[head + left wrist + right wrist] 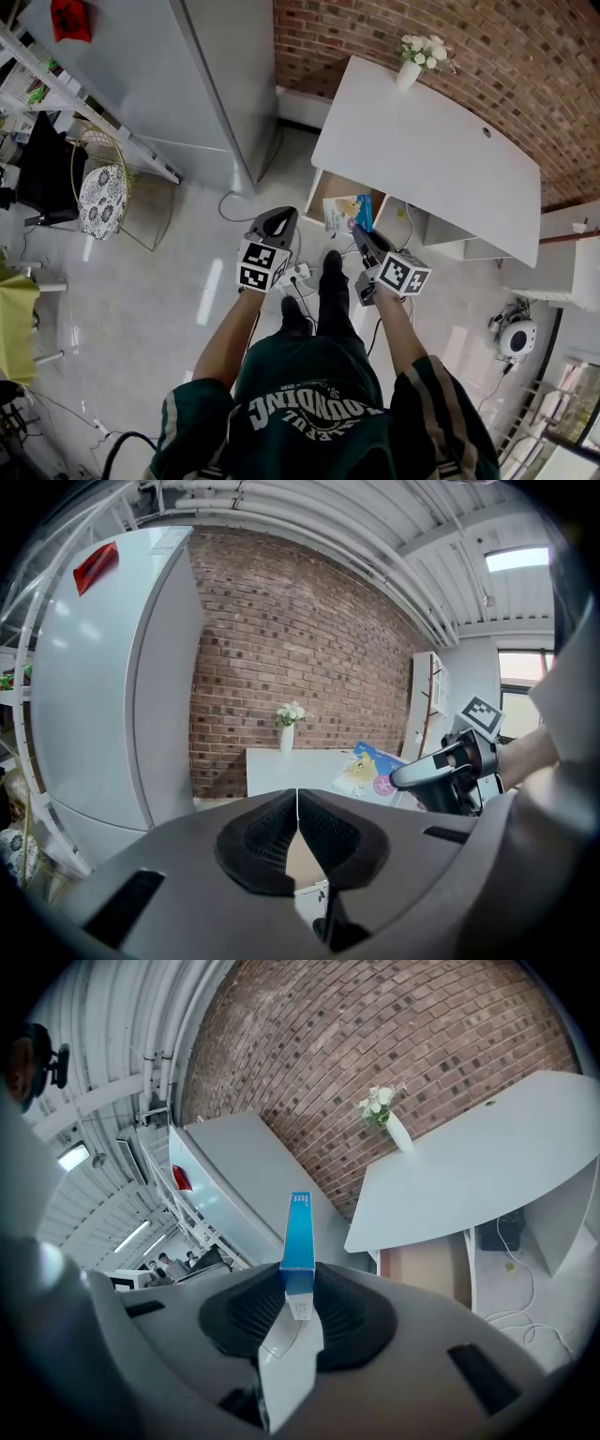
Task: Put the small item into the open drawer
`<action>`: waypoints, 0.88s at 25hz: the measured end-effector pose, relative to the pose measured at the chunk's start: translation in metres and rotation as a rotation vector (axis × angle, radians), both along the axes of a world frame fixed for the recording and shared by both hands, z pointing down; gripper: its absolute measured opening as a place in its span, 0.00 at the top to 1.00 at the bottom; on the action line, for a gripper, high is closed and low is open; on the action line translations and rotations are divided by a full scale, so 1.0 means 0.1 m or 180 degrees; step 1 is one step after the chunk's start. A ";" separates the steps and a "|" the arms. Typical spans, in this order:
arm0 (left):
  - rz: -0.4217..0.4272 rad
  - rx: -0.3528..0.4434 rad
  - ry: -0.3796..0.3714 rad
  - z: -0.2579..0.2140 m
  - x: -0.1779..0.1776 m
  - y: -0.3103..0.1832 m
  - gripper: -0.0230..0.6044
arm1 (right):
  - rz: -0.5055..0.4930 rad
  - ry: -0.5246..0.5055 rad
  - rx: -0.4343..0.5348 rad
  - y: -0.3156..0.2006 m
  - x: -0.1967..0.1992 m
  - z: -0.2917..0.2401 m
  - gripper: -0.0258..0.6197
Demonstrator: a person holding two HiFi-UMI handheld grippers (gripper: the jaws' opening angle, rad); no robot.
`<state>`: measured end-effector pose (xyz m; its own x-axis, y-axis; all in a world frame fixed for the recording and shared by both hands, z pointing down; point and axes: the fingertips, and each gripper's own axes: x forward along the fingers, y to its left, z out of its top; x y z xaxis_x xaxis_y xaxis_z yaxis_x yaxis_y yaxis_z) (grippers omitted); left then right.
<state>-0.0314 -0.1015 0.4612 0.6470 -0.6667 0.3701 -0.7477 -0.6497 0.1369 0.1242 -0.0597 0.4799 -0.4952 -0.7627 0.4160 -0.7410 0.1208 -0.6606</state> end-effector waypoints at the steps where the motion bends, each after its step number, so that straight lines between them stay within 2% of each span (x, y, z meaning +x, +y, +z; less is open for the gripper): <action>1: 0.0003 -0.0010 -0.0006 0.02 0.02 -0.02 0.93 | -0.0007 0.0005 -0.0008 -0.02 0.02 0.03 0.79; 10: 0.0019 -0.0199 -0.0052 0.31 0.21 -0.14 0.93 | -0.0111 0.0096 -0.0179 -0.15 0.14 0.40 0.79; 17: 0.0015 -0.0321 -0.0055 0.58 0.38 -0.24 0.93 | -0.0365 0.0567 -0.0081 -0.27 0.25 0.65 0.79; 22: -0.0057 -0.0426 -0.0047 0.77 0.49 -0.28 0.93 | -0.0488 0.0706 -0.0145 -0.35 0.37 0.87 0.79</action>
